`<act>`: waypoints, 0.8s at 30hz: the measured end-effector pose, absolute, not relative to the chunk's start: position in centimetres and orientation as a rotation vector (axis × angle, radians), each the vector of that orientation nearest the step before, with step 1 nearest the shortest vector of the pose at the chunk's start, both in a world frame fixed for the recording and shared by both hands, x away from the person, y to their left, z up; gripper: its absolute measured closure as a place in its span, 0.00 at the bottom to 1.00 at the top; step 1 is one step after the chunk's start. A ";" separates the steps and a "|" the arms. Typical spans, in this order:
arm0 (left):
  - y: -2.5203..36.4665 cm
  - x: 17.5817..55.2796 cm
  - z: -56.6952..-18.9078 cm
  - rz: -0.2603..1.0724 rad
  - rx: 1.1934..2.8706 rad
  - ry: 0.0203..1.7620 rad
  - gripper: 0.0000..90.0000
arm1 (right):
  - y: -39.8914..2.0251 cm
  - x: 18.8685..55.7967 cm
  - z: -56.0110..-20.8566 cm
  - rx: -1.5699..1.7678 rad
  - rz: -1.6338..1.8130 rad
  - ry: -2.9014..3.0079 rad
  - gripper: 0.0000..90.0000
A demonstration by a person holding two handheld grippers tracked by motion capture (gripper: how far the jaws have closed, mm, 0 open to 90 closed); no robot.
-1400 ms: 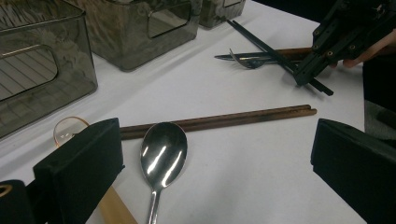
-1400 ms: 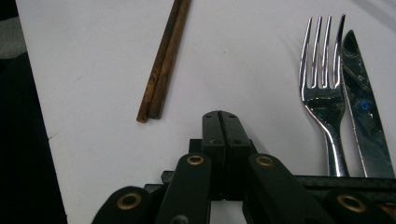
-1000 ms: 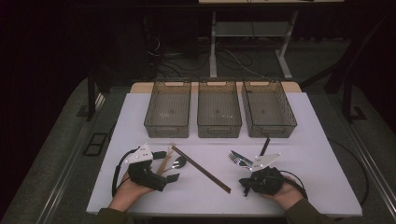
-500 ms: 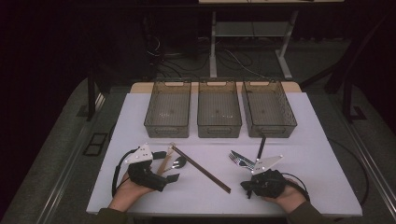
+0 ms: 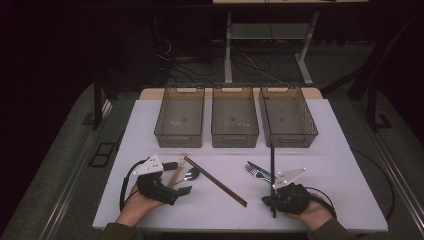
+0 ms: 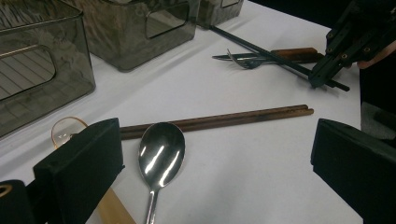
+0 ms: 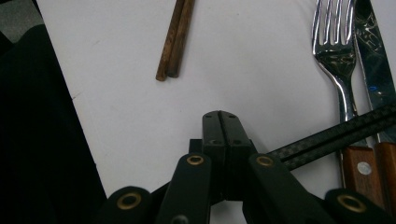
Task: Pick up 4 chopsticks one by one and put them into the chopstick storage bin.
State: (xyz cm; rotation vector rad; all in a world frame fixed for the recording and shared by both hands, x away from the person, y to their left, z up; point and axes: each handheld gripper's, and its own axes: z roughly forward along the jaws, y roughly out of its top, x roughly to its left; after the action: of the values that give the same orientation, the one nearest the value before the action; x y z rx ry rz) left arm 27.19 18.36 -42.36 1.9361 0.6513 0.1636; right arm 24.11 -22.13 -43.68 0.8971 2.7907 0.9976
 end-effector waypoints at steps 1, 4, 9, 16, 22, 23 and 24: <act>18.4 27.2 -42.4 0.164 1.936 0.651 0.02 | -22.2 24.0 -43.6 0.900 1.001 2.791 0.99; 18.4 27.2 -42.4 0.165 1.936 0.650 0.02 | -22.3 23.8 -43.5 0.897 1.003 2.788 0.99; 18.4 27.2 -42.4 0.163 1.935 0.652 0.02 | -22.5 23.6 -43.3 0.897 1.009 2.786 0.99; 18.3 27.2 -42.4 0.163 1.935 0.649 0.02 | -22.7 23.5 -43.2 0.904 1.023 2.773 0.99; 18.3 27.3 -42.4 0.162 1.933 0.652 0.02 | -23.9 24.9 -42.2 0.974 1.091 2.680 0.99; 18.3 27.3 -42.4 0.162 1.933 0.652 0.02 | -24.1 25.3 -42.1 0.989 1.090 2.662 0.99; 18.3 27.3 -42.4 0.163 1.936 0.651 0.02 | -24.1 25.3 -42.1 0.989 1.090 2.662 0.99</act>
State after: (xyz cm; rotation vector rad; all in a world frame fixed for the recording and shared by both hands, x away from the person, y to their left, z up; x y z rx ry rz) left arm 27.32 18.32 -42.38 1.9364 0.6505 0.1629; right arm 25.30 -24.12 -42.07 0.9888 2.6625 1.0897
